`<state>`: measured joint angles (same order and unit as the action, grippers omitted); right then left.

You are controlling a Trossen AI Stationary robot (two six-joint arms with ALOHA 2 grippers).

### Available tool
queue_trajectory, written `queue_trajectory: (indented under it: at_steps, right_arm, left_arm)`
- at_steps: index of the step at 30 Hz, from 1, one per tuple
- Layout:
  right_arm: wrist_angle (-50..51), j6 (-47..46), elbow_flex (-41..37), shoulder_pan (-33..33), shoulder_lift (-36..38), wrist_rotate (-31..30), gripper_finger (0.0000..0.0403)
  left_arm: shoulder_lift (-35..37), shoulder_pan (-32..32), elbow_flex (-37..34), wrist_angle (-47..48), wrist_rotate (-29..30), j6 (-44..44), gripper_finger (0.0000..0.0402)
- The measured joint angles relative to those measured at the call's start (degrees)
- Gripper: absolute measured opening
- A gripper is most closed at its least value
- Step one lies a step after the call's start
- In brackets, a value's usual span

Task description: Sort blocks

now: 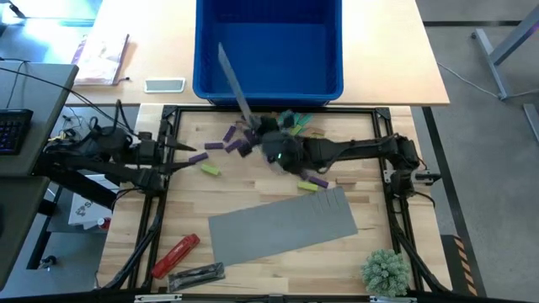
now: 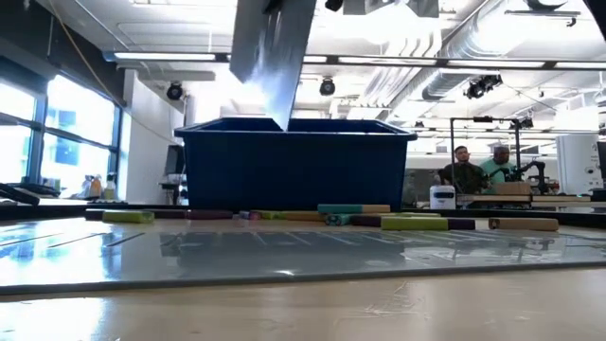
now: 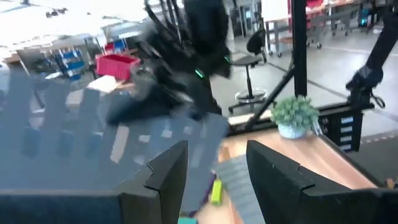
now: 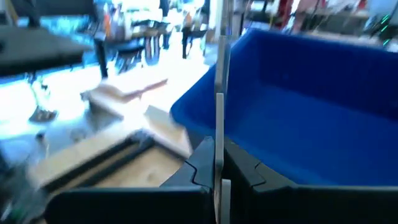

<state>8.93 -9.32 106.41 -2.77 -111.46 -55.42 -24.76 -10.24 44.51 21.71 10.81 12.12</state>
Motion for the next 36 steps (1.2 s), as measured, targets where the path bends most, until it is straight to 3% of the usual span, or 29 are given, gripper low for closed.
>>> queue_trajectory:
  at_steps: [8,14,22,30,36]
  right_arm:
    - [-16.01,10.0,0.0,11.6,0.02,1.81,0.0]
    - [-23.01,9.34,0.0,23.09,-0.6,12.76,0.0]
    - [-29.99,3.49,0.04,34.62,-4.7,21.41,0.0]
    - [-30.11,0.8,0.04,36.06,-5.79,23.52,0.0]
    - [-26.51,3.76,0.05,33.05,-5.86,18.94,0.0]
  left_arm:
    - [0.25,0.0,-6.53,-3.59,-2.79,-3.21,0.0147]
    - [0.31,0.0,-13.81,-11.87,0.67,-1.74,0.0147]
    - [0.4,1.03,-22.09,-22.52,5.32,0.23,0.0147]
    - [0.4,6.18,-22.84,-22.76,9.86,2.72,0.0147]
    - [-0.5,11.24,-21.46,-21.04,8.76,2.71,0.0147]
